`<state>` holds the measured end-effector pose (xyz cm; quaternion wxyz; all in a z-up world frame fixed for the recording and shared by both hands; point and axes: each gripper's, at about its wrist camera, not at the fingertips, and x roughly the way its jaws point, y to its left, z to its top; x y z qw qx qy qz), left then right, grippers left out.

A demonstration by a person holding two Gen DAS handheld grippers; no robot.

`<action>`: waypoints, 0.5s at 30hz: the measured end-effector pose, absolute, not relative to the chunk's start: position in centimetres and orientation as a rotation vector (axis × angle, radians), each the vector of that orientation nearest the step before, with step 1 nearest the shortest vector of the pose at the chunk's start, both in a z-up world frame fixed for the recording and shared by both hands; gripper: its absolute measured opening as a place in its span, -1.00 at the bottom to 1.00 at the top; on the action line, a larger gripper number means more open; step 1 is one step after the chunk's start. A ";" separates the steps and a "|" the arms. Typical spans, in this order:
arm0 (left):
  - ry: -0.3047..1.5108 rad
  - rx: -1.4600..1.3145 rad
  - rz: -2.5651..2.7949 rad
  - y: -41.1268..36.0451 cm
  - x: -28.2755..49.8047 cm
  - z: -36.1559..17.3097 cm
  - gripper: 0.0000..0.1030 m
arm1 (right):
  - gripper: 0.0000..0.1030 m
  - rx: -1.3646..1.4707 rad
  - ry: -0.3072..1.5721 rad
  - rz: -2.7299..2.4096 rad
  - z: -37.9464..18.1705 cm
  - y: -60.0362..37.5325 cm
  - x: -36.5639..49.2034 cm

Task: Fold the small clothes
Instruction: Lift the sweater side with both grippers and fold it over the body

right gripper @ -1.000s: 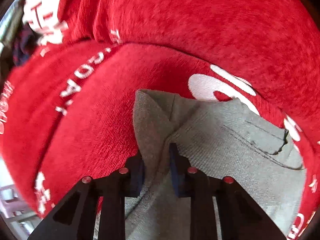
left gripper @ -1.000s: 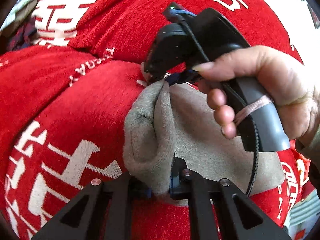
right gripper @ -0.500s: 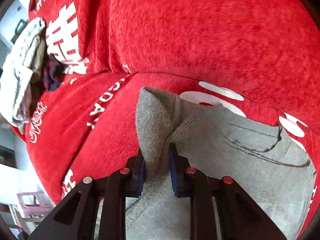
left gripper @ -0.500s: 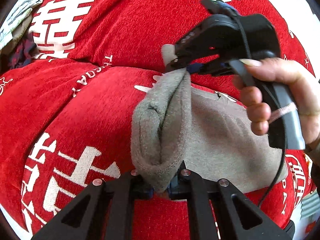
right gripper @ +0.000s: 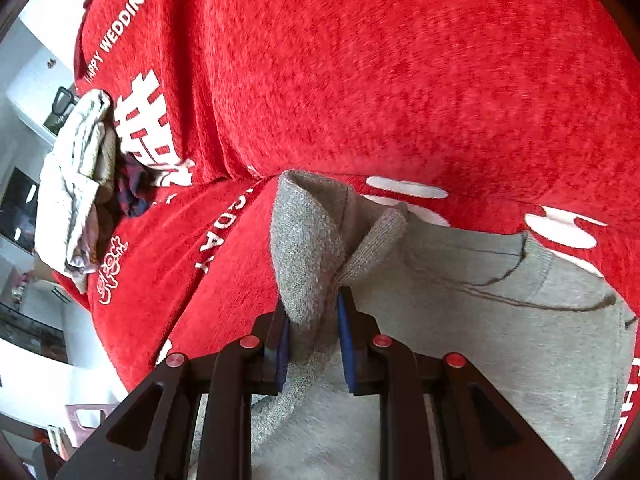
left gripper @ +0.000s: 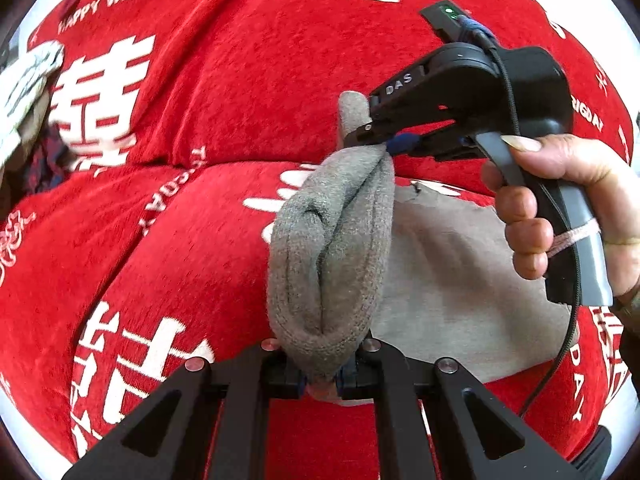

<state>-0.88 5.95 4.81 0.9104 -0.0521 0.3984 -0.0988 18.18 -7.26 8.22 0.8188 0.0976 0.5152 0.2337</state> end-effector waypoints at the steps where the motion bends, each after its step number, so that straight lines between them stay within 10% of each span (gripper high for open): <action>1: 0.818 -0.092 -0.211 5.3 -1.0 5.0 -0.79 | -0.55 0.212 1.095 0.500 8.3 -7.5 18.2; 15: 0.810 0.057 -0.314 -2.9 -1.9 7.0 -0.79 | -0.55 0.281 1.085 0.513 9.1 -14.8 17.9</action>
